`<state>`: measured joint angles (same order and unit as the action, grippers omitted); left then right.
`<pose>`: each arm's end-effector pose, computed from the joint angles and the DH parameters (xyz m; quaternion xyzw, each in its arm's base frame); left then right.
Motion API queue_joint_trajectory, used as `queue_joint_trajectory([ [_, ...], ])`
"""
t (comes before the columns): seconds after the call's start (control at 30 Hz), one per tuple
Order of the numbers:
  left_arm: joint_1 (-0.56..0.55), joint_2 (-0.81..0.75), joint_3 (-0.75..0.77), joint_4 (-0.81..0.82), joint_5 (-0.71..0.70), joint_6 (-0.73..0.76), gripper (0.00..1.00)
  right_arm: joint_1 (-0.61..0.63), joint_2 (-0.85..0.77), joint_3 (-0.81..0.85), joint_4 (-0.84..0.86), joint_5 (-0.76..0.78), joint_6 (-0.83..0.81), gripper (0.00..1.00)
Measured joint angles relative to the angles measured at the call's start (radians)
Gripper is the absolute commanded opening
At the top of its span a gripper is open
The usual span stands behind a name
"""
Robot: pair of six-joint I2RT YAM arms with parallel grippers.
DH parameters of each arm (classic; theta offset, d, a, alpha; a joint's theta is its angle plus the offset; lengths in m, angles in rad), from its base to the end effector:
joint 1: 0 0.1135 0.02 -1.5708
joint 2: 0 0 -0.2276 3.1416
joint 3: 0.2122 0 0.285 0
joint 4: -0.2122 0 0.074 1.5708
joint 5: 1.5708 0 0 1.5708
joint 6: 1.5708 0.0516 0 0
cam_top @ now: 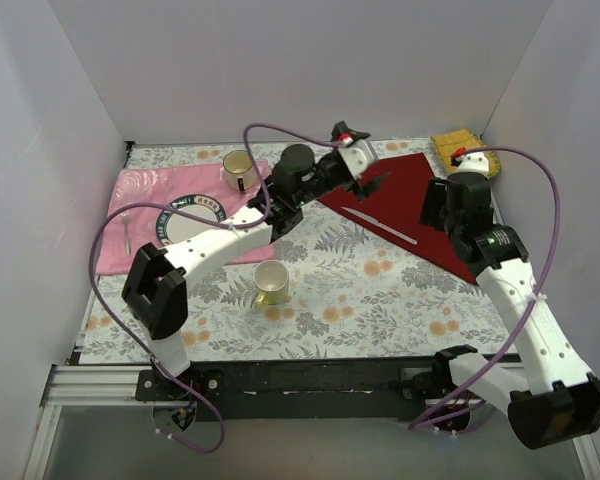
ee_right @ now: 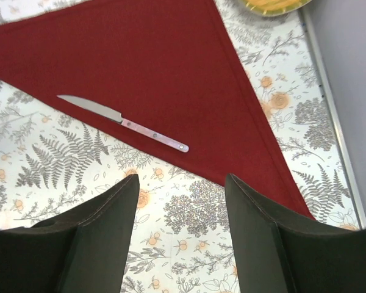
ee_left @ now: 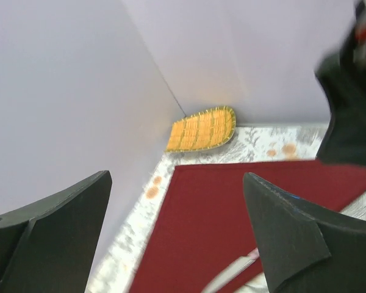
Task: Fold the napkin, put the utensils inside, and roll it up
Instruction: Fold the napkin
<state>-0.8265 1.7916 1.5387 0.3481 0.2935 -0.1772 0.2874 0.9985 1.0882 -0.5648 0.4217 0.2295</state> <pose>0.3125 -0.3613 0.3357 0.3148 0.5962 -0.4384 0.5944 0.2712 0.0581 0.3342 0.0848 0.8375 -0.0426 0.5381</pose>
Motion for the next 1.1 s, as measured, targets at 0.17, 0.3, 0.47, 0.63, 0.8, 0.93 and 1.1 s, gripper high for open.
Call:
queue_joint_trajectory([
  [0.17,0.090,-0.122,-0.113,-0.006,-0.140,-0.370,0.83,-0.023,0.217,0.046,0.030,-0.099,-0.017,0.67],
  [0.3,0.146,-0.133,-0.124,-0.165,-0.292,-0.699,0.75,-0.022,0.393,0.093,0.078,-0.233,-0.040,0.70],
  [0.47,0.259,-0.182,-0.190,-0.374,-0.442,-0.990,0.84,0.034,0.678,0.302,0.106,-0.338,-0.084,0.74],
  [0.63,0.307,-0.333,-0.248,-0.496,-0.593,-1.031,0.90,0.127,1.028,0.686,0.114,-0.385,-0.141,0.71],
  [0.8,0.292,-0.470,-0.248,-0.531,-0.682,-1.007,0.86,0.195,1.343,1.116,0.085,-0.396,-0.209,0.65],
  [0.93,0.292,-0.499,-0.258,-0.546,-0.693,-1.023,0.83,0.231,1.430,1.183,0.111,-0.404,-0.231,0.61],
  [1.1,0.297,-0.442,-0.267,-0.609,-0.644,-1.099,0.84,0.245,1.458,1.160,0.138,-0.449,-0.234,0.61],
])
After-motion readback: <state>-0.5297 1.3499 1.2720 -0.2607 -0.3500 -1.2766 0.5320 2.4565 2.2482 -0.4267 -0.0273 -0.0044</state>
